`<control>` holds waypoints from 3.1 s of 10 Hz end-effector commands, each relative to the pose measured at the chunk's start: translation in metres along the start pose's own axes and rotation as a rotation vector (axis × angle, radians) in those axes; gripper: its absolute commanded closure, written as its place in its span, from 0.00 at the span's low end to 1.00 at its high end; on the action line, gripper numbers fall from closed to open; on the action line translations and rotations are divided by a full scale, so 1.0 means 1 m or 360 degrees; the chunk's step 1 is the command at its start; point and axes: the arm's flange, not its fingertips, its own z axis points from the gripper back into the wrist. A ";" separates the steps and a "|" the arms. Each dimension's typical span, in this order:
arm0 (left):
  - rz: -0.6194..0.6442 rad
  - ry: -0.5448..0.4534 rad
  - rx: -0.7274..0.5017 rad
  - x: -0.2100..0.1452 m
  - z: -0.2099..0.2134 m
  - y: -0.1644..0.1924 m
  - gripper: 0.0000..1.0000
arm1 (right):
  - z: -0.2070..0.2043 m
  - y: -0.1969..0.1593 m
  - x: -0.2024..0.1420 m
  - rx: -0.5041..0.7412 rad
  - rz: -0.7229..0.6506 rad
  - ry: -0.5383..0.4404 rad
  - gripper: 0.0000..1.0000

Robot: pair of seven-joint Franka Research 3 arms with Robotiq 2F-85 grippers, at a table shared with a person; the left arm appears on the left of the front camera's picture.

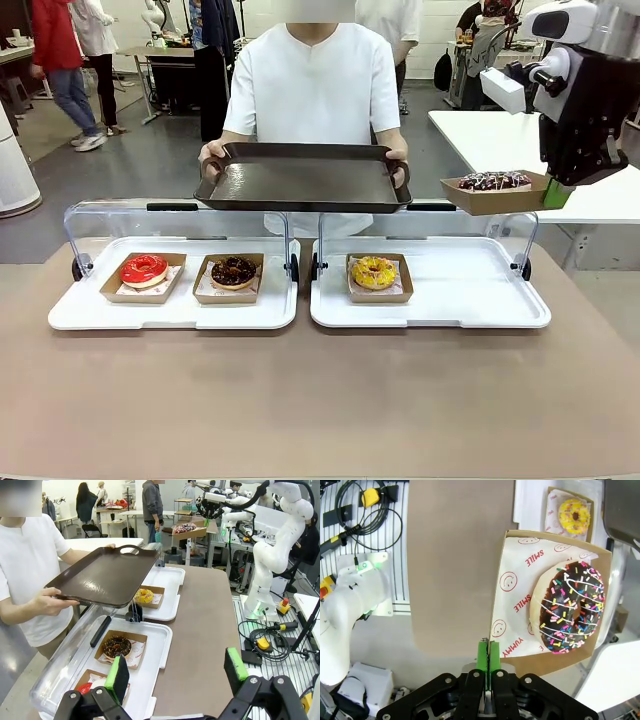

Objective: Provide the desired donut to the person.
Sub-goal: Place the picked Paper togo box onto the Handle tray extended by the person.

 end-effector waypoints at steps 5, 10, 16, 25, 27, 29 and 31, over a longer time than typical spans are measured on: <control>-0.0008 -0.0015 -0.0005 0.000 0.001 -0.001 0.00 | -0.001 0.003 0.001 0.0004 -0.0016 0.0019 1.00; -0.0008 -0.0015 -0.0005 0.000 0.001 -0.001 0.00 | 0.000 0.000 0.000 0.0000 0.0000 0.0000 0.98; -0.0008 -0.0015 -0.0005 0.000 0.001 -0.001 0.00 | 0.062 -0.077 0.070 -0.0083 -0.0023 0.0009 0.98; -0.0008 -0.0015 -0.0005 0.000 0.001 -0.001 0.00 | 0.014 -0.219 0.156 -0.0008 -0.0179 -0.0135 0.98; -0.0008 -0.0015 -0.0005 0.000 0.001 -0.001 0.00 | 0.011 -0.216 0.158 0.0069 -0.0156 -0.0161 0.98; -0.0008 -0.0015 -0.0005 0.000 0.001 -0.001 0.00 | -0.002 -0.216 0.151 -0.0023 -0.0155 -0.0109 0.98; -0.0008 -0.0015 -0.0005 0.000 0.001 -0.001 0.00 | -0.002 -0.216 0.151 -0.0023 -0.0155 -0.0109 0.98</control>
